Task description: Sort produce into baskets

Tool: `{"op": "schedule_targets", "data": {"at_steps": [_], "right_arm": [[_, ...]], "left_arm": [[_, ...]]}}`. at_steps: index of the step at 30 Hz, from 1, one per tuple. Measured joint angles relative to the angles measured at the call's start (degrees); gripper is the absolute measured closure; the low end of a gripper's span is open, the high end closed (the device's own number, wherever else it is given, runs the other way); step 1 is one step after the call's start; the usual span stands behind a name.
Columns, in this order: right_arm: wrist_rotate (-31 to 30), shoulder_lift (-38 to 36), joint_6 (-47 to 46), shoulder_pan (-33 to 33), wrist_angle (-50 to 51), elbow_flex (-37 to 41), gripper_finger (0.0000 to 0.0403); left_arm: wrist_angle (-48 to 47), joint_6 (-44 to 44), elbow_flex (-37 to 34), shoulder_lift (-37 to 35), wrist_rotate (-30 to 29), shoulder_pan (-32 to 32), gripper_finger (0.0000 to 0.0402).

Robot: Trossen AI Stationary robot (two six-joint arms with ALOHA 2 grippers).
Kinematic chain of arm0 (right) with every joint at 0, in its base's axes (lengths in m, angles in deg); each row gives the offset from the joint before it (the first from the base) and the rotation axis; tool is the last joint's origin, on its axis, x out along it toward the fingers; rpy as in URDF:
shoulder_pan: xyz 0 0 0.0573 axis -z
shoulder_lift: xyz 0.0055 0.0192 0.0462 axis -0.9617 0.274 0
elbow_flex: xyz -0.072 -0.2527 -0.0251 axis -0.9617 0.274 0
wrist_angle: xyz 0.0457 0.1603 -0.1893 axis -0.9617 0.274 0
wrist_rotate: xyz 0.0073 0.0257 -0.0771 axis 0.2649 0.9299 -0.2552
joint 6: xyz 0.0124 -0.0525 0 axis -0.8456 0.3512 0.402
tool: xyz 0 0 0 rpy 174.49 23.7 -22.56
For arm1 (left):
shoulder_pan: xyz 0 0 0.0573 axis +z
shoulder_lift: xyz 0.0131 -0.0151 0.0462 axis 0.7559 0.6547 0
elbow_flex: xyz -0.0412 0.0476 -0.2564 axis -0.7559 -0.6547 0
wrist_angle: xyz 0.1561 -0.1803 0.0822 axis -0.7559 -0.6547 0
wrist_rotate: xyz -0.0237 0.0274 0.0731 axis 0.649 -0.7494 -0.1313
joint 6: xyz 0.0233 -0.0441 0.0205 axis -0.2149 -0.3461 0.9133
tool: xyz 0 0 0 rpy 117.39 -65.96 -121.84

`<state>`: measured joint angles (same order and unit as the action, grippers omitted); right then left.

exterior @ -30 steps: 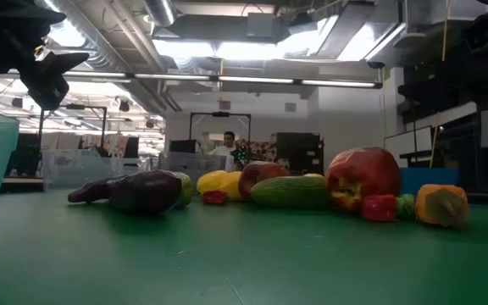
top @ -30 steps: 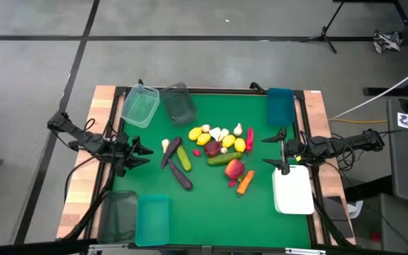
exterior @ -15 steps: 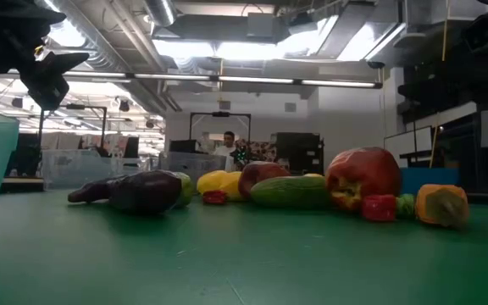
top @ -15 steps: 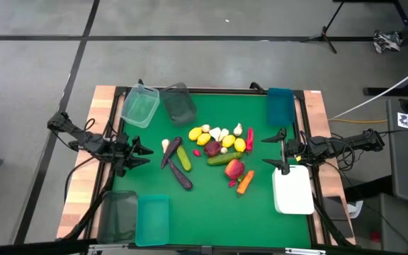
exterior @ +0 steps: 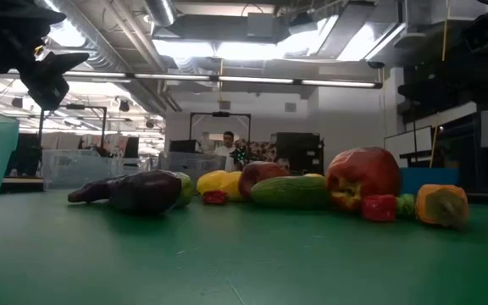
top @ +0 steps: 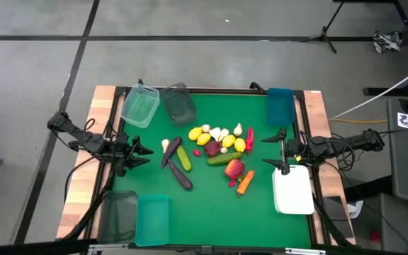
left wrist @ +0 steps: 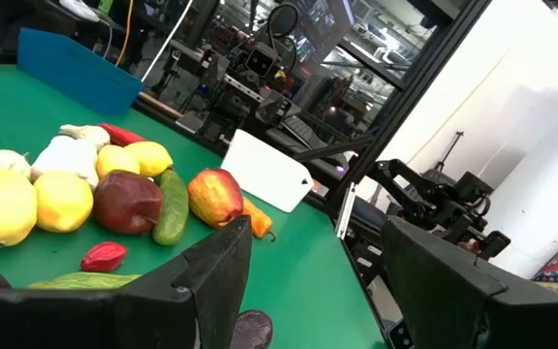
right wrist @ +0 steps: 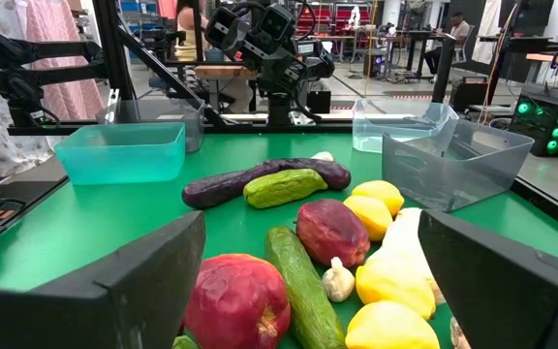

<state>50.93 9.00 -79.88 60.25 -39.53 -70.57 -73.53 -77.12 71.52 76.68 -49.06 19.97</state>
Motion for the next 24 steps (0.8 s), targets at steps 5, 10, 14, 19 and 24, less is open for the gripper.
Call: {"op": "schedule_targets", "data": {"at_steps": [5,10,14,19,24], "right_arm": [[0.0,0.0,0.0,0.0,0.0,0.0,0.0026],[0.0,0.0,0.0,0.0,0.0,0.0,0.0026],[0.0,0.0,0.0,0.0,0.0,0.0,0.0026],[0.5,0.0,-4.1,0.0,-1.9,0.2,0.0026],[1.3,0.0,-10.5,0.0,-3.8,0.4,0.0026]], "left_arm": [[0.1,2.3,0.0,0.0,-2.3,0.7,0.0176],[0.2,2.7,0.0,0.0,-5.2,0.8,0.0176],[0.2,2.8,0.0,0.0,-8.8,0.8,0.0176],[0.2,2.1,0.0,0.0,-9.1,0.8,0.0176],[0.4,2.8,0.0,0.0,-11.0,0.8,0.0176]]}}
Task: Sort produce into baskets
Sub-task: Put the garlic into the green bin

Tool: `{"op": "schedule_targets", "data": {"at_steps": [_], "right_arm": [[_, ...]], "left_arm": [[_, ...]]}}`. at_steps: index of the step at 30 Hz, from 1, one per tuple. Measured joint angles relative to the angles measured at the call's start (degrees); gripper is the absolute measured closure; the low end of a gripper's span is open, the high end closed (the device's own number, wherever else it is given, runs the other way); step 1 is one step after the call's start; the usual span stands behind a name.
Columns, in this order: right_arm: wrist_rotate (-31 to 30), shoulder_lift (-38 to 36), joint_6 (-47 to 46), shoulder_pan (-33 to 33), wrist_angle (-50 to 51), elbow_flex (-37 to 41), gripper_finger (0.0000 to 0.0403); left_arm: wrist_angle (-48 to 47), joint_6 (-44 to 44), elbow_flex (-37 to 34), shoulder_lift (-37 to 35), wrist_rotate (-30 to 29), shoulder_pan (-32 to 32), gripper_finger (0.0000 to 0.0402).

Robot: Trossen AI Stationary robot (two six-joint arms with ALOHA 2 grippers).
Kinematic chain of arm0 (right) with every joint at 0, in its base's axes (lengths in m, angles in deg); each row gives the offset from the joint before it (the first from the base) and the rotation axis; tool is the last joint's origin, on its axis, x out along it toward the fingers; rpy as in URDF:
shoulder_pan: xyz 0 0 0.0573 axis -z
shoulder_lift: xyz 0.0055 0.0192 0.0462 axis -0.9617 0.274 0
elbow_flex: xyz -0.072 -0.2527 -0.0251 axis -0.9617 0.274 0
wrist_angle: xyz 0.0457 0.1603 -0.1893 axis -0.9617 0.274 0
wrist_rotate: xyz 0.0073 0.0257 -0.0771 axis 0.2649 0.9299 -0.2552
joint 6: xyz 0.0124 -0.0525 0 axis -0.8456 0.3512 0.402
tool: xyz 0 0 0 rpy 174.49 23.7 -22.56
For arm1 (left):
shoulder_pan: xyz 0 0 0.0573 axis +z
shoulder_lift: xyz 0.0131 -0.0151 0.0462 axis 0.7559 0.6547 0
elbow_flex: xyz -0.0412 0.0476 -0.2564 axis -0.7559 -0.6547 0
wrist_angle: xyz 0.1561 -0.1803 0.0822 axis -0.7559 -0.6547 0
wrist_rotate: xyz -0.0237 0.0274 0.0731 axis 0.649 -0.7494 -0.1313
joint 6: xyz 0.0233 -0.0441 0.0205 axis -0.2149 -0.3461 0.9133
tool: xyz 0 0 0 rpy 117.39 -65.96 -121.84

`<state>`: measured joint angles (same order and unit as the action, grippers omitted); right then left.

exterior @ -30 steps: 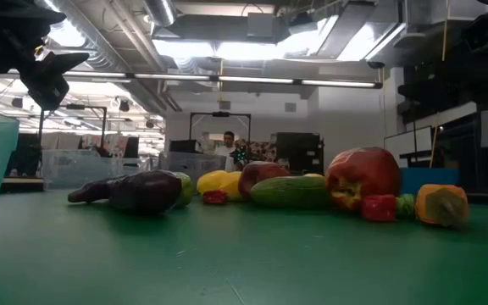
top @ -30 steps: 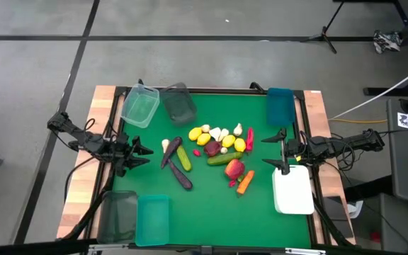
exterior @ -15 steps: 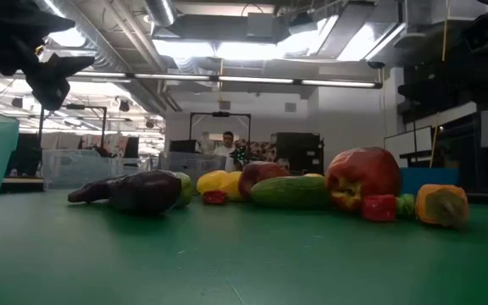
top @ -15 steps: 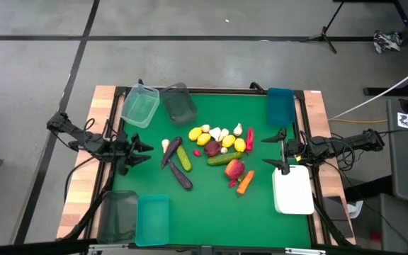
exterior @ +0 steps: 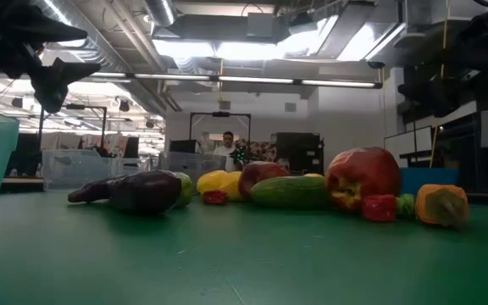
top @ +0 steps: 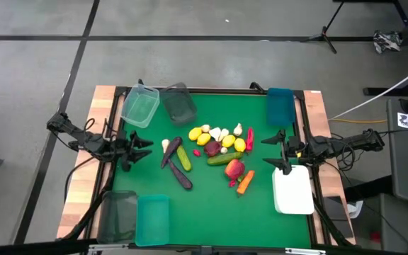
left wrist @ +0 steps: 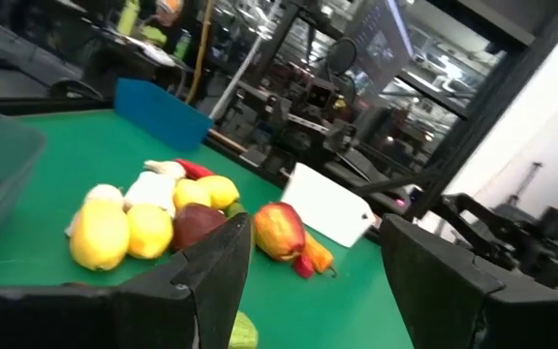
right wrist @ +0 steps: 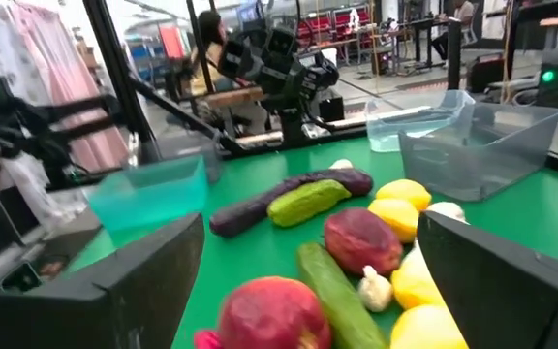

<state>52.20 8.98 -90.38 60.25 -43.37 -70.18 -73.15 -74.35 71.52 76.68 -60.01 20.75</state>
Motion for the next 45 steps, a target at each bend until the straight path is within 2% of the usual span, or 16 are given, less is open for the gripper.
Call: {"op": "schedule_targets", "data": {"at_steps": [5,10,14,17,20,23,29,31,35,40,45], "right_arm": [[-3.0,0.0,-0.3,0.0,-0.3,0.0,0.0026],[-6.7,0.0,-0.3,0.0,-2.1,-0.2,0.0026],[-9.2,0.0,-0.2,0.0,-2.3,-0.2,0.0026],[-11.4,0.0,-0.2,0.0,-2.1,-0.2,0.0026],[-12.7,0.0,-0.3,0.0,-1.8,-0.2,0.0026],[-12.7,0.0,-0.3,0.0,-1.7,-0.3,0.0026],[-13.0,0.0,-0.6,0.0,0.5,-0.3,0.0026],[-13.1,0.1,-2.3,0.0,1.3,-0.4,0.0026],[-12.7,0.1,-3.8,0.0,1.8,-0.4,0.0026],[-12.7,0.1,-3.8,0.0,1.8,-0.5,0.0026],[-12.7,0.0,-3.9,0.0,2.1,-0.5,0.0026]], "left_arm": [[1.3,0.2,0.1,0.0,-1.0,0.0,0.0176],[10.2,4.8,2.1,0.8,1.8,0.0,0.0176],[11.9,9.1,6.8,4.9,2.0,0.0,0.0176],[10.9,11.4,11.2,11.2,-0.3,0.0,0.0176],[5.9,11.4,17.0,19.1,-4.5,0.0,0.0176],[-4.5,6.8,23.9,28.1,-9.2,0.5,0.0176],[-26.3,-8.7,36.9,46.4,-9.8,7.0,0.0176],[-32.9,-13.9,40.5,51.5,-8.3,10.8,0.0176],[-41.6,-19.9,45.2,59.0,0.2,19.0,0.0176],[-46.0,-21.0,46.1,64.0,12.3,28.7,0.0176],[-51.8,-21.2,46.1,67.1,15.8,35.5,0.0176]]}}
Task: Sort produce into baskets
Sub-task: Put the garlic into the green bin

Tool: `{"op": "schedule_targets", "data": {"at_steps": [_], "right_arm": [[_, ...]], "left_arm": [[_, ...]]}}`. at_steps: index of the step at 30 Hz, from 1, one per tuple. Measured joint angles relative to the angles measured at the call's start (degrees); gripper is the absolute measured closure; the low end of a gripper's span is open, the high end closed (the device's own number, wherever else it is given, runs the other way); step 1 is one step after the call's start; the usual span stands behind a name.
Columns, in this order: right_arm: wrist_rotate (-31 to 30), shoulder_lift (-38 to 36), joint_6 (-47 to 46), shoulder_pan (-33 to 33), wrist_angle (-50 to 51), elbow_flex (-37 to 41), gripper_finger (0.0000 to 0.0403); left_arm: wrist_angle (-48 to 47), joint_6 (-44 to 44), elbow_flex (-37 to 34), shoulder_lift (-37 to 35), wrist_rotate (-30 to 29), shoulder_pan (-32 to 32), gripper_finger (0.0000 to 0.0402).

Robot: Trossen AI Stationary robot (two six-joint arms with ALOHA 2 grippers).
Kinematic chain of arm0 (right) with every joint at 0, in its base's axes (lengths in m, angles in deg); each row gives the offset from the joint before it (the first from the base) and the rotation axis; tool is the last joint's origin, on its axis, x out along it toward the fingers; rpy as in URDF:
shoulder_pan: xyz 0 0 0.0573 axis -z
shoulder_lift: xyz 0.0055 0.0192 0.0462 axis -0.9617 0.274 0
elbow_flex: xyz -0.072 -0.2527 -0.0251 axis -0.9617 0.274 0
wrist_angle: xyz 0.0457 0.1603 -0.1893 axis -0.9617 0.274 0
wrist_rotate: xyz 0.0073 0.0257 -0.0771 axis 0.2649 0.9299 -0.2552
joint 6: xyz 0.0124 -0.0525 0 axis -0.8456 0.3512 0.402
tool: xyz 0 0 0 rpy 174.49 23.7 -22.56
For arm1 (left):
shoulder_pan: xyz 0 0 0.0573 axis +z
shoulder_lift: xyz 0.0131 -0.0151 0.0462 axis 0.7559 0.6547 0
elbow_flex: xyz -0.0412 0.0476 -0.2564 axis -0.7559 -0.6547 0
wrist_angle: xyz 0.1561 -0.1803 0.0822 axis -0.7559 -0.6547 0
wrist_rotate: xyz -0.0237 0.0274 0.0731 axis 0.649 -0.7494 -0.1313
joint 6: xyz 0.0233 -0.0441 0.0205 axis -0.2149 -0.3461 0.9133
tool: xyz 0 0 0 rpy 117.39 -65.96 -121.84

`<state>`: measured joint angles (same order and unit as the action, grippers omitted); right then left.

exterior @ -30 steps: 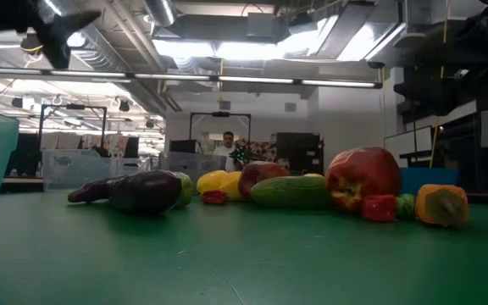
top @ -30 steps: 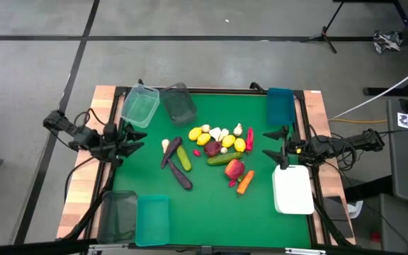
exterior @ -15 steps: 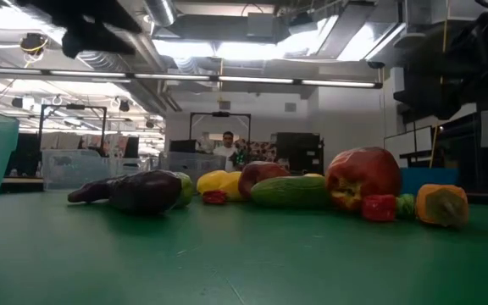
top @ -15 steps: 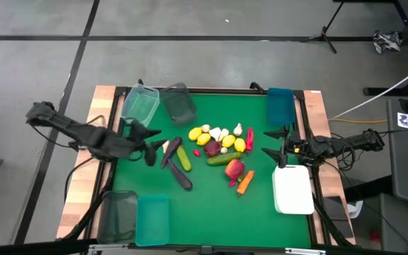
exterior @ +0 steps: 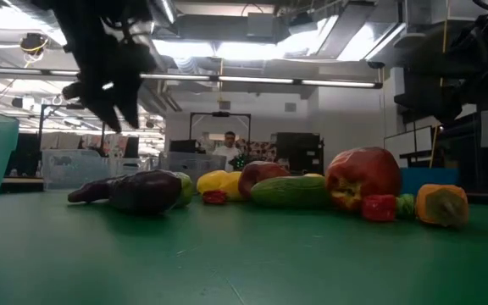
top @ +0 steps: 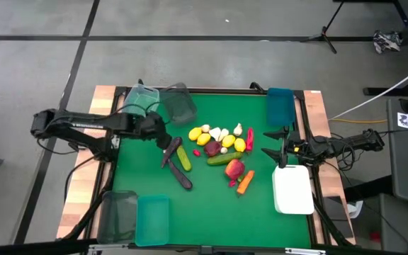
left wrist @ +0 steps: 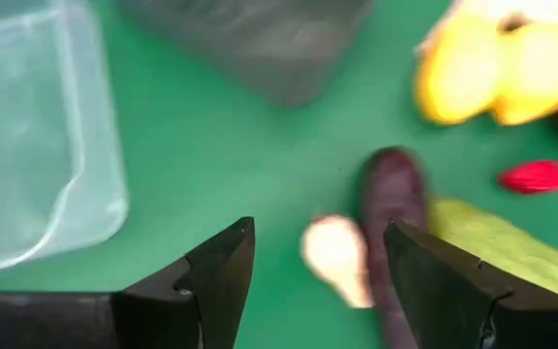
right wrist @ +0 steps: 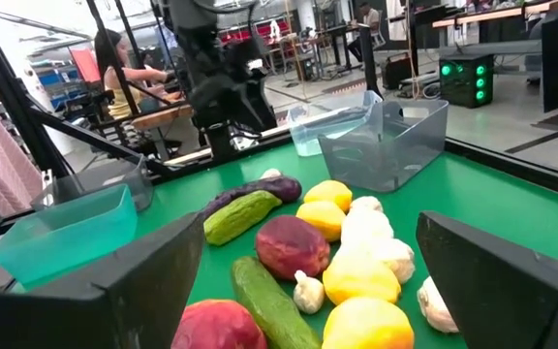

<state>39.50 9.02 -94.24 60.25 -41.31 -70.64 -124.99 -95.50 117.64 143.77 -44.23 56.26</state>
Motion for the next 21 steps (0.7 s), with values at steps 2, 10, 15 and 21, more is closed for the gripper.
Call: {"op": "schedule_targets", "data": {"at_steps": [2,10,15,21], "right_arm": [[0.0,0.0,0.0,0.0,0.1,0.0,0.0026],[0.0,0.0,0.0,0.0,0.2,0.0,0.0026],[1.8,0.0,0.0,0.0,0.3,0.0,0.0026],[3.1,0.0,0.0,0.0,0.4,0.0,0.0027]], "left_arm": [[0.1,0.0,0.0,0.9,1.2,1.5,0.0176],[3.9,-0.1,0.0,5.9,4.9,2.2,0.0176],[3.9,-1.0,-0.1,10.9,4.9,1.0,0.0176],[5.9,-2.5,-0.4,16.2,4.9,-1.5,0.0176]]}}
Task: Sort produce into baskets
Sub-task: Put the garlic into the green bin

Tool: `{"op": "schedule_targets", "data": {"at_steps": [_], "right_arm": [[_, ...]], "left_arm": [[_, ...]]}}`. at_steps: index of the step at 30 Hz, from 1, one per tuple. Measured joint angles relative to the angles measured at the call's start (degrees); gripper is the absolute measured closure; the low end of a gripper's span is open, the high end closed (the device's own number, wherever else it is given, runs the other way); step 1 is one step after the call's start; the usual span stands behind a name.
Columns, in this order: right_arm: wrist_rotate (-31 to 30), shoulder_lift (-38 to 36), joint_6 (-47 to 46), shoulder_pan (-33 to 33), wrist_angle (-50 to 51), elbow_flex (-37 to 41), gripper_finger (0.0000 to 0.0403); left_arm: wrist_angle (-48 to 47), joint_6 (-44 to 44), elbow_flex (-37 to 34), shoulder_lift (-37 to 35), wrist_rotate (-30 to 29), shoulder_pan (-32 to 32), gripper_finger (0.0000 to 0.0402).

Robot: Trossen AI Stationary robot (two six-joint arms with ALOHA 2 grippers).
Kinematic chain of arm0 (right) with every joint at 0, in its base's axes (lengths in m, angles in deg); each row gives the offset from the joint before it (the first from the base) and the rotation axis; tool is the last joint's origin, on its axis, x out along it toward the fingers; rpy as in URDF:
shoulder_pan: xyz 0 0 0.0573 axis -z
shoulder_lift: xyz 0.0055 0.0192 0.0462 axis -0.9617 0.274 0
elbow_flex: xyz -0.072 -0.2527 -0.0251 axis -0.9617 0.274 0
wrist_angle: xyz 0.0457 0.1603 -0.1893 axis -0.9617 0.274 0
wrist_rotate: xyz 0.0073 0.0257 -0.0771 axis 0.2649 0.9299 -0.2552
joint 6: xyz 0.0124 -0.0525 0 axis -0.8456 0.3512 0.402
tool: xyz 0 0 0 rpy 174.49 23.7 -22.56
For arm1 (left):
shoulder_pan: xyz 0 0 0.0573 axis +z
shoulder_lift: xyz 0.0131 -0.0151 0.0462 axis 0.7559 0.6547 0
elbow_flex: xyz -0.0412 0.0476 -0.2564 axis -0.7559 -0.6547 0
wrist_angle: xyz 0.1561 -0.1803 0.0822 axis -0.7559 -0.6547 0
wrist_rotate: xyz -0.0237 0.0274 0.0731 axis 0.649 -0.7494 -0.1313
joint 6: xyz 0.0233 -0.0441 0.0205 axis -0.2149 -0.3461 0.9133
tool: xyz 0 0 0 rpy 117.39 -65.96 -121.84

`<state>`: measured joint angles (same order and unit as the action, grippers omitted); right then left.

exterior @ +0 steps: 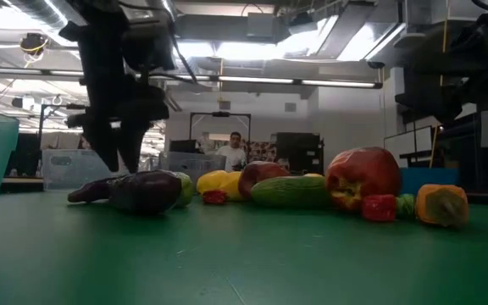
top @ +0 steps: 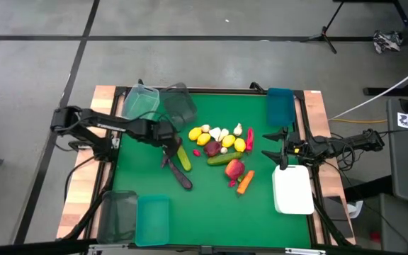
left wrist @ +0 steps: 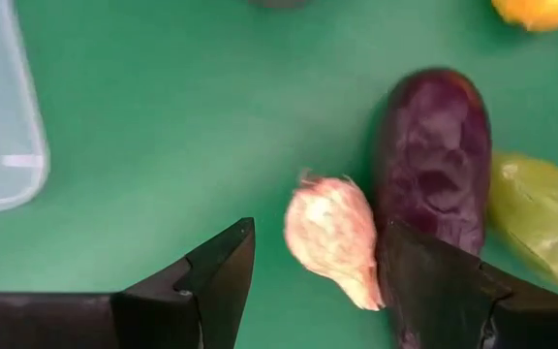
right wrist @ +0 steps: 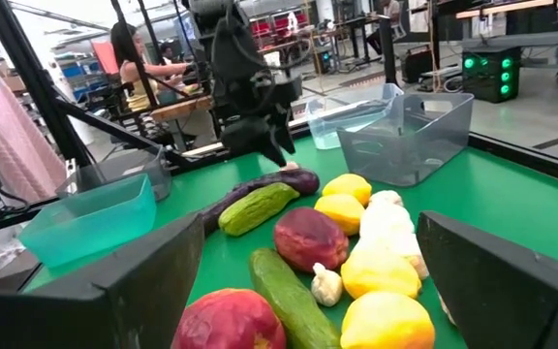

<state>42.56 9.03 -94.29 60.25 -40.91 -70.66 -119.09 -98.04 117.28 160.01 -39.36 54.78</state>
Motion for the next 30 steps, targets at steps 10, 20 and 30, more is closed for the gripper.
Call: {"op": "schedule_targets", "data": {"at_steps": [10,20,30], "right_arm": [[0.0,0.0,0.0,0.0,0.0,0.0,0.0027],[0.0,0.0,0.0,0.0,0.0,0.0,0.0027],[0.0,0.0,0.2,0.0,0.0,0.0,0.0027]], "left_arm": [[3.9,-0.3,-0.2,3.9,0.9,-1.6,0.0176],[3.8,-0.9,-0.2,3.9,3.0,-1.5,0.0217],[3.8,1.1,-0.2,3.8,3.0,-1.5,0.0283]]}}
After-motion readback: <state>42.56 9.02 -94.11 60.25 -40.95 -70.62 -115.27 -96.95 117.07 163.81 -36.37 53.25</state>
